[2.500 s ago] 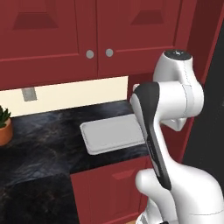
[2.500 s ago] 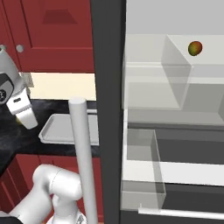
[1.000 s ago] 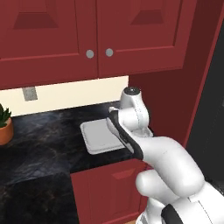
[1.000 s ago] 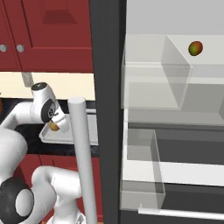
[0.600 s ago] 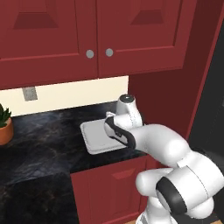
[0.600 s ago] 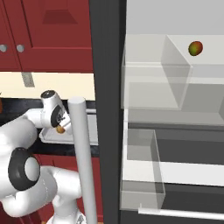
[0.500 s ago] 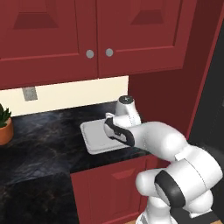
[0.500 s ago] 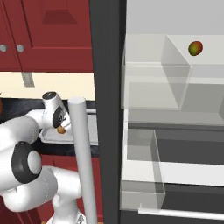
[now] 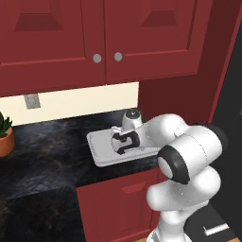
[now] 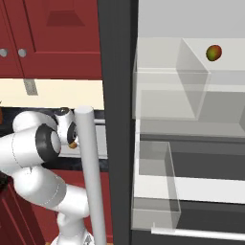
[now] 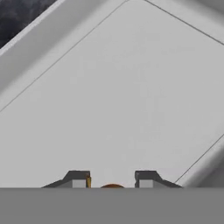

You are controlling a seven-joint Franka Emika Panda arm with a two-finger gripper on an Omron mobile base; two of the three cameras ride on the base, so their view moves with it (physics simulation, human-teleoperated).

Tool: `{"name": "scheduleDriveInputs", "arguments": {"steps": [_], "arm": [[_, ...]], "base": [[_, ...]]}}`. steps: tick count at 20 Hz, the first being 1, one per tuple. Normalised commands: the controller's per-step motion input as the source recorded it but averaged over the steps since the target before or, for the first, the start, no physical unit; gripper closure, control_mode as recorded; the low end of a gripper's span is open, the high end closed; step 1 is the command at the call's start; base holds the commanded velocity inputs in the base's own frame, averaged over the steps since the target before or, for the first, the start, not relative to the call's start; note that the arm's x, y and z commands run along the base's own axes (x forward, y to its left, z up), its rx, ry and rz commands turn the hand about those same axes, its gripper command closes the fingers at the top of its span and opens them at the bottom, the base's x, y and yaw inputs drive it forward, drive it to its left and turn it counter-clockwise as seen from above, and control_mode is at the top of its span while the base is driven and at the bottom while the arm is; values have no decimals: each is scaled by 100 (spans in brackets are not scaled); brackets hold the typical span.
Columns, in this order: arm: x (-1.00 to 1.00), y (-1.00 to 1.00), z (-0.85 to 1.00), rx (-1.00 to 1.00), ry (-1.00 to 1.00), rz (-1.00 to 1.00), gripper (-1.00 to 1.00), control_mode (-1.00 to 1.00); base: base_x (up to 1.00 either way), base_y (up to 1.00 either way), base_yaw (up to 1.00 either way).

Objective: Pick the mango and apple from the fridge and place them inside the tupperware on the counter.

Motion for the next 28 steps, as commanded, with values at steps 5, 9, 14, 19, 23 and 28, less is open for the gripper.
{"name": "scheduleDriveInputs", "arguments": {"steps": [5, 9, 14, 19, 23, 28], "arm": [[48, 10, -45, 0, 0, 0, -100, -100], [18, 3, -17, 0, -1, 0, -100, -100], [-18, 1, 11, 0, -6, 0, -100, -100], [-72, 0, 40, 0, -38, 0, -100, -100], [-78, -1, 61, 1, -27, 2, -100, -100], [-68, -3, 79, 6, 0, 12, -100, -100]], "base": [[0, 0, 0], [0, 0, 0], [0, 0, 0], [0, 0, 0], [0, 0, 0], [0, 0, 0]]}}
